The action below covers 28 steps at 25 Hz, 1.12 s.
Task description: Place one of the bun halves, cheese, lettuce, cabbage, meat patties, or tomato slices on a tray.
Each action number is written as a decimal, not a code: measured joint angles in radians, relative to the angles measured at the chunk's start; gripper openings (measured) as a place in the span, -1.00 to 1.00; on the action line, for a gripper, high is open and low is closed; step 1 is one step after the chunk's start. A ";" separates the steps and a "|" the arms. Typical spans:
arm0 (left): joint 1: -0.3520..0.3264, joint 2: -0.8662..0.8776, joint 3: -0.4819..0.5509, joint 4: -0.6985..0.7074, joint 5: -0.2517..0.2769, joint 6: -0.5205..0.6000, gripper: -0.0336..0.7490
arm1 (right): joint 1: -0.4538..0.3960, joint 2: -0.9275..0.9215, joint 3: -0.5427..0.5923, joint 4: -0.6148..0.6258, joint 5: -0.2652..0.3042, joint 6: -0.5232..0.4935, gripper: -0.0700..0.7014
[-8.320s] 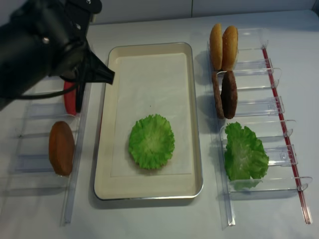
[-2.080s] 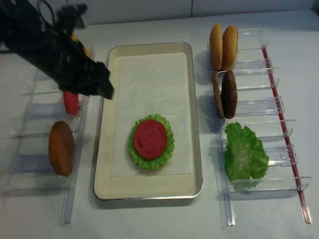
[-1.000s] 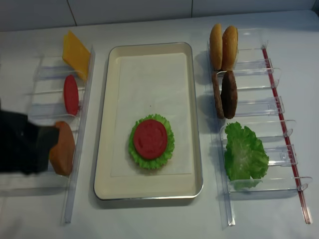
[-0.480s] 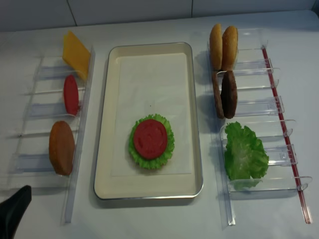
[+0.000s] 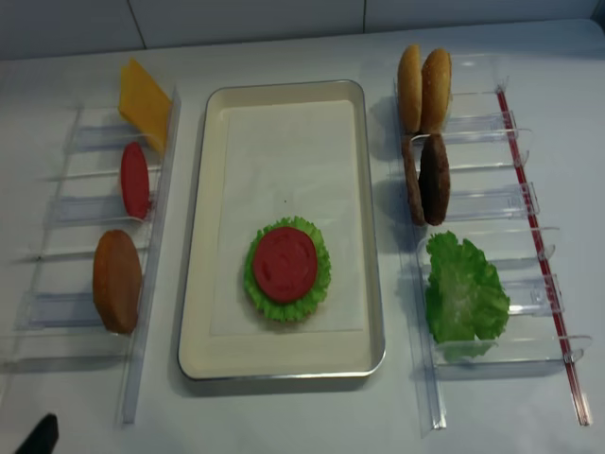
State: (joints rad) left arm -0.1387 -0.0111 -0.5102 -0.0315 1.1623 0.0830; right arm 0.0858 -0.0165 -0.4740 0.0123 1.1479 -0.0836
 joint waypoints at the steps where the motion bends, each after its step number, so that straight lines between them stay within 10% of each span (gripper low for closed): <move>1: 0.000 -0.002 0.009 0.000 0.006 0.000 0.18 | 0.000 0.000 0.000 0.000 0.000 0.000 0.35; 21: 0.009 -0.006 0.019 0.000 0.018 0.000 0.07 | 0.000 0.000 0.000 0.000 0.000 0.000 0.35; 28: 0.142 -0.006 0.019 0.000 0.018 0.000 0.06 | 0.000 0.000 0.000 0.000 0.000 0.000 0.35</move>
State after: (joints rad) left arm 0.0034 -0.0173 -0.4913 -0.0315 1.1806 0.0830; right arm 0.0858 -0.0165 -0.4740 0.0123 1.1479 -0.0836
